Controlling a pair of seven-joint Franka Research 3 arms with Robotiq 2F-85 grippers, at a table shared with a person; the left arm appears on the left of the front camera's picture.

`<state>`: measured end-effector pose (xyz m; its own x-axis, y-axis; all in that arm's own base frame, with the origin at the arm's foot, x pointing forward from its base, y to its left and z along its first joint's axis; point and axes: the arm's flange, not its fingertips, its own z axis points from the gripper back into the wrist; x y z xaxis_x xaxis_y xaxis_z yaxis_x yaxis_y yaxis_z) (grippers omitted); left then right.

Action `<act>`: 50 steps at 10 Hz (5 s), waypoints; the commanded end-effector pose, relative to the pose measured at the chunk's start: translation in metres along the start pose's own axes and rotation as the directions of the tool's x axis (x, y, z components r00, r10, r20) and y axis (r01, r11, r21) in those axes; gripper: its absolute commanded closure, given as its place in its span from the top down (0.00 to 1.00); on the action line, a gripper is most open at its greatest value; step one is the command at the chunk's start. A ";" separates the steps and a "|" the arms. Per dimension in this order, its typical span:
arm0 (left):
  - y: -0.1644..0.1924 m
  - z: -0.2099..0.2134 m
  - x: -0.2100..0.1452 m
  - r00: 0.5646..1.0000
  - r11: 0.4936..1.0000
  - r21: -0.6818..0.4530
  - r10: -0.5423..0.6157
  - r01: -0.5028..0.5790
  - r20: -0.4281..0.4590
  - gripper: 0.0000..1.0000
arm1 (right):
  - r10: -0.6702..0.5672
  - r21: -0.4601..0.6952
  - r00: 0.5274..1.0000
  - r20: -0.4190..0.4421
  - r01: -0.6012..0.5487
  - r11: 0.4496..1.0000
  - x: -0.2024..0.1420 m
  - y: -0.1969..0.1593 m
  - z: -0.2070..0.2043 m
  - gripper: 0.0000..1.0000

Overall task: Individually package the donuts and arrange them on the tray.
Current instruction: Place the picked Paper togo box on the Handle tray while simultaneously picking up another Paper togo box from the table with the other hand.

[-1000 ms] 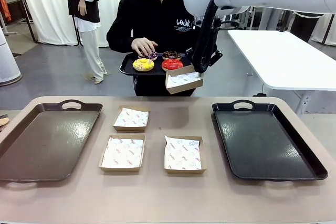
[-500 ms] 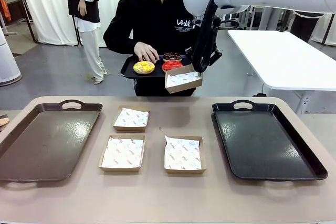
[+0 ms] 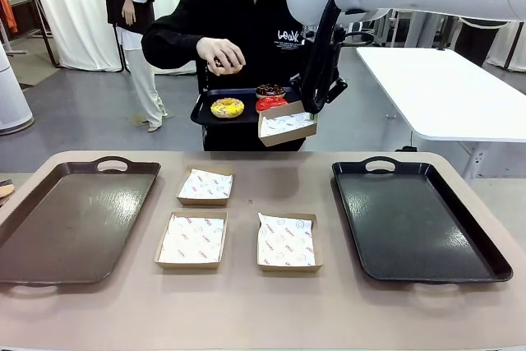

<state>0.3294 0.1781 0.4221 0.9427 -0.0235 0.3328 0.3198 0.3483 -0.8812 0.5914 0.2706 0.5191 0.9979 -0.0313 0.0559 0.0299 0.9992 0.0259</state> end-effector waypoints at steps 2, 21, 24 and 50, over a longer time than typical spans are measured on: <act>-0.001 0.001 -0.001 1.000 1.000 -0.013 -0.009 0.010 0.009 1.00 | -0.019 0.000 1.000 0.004 0.019 1.000 -0.003 -0.001 0.001 0.00; -0.001 0.001 -0.001 1.000 1.000 -0.013 -0.009 0.010 0.009 1.00 | -0.019 0.000 1.000 0.004 0.019 1.000 -0.003 -0.001 0.001 0.00; -0.001 0.001 -0.001 1.000 1.000 -0.013 -0.009 0.010 0.009 1.00 | -0.019 0.000 1.000 0.004 0.019 1.000 -0.003 -0.001 0.001 0.00; -0.026 -0.404 0.226 0.975 0.526 0.828 -0.011 0.195 -0.222 1.00 | -0.086 0.011 0.996 0.014 0.085 0.996 -0.045 -0.227 -0.048 0.01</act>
<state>0.5657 -0.2091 0.3863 0.9417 -0.2427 0.2330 0.2700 0.9583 -0.0931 0.5433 0.0456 0.4602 0.9906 -0.1173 0.0703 0.1139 0.9923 0.0495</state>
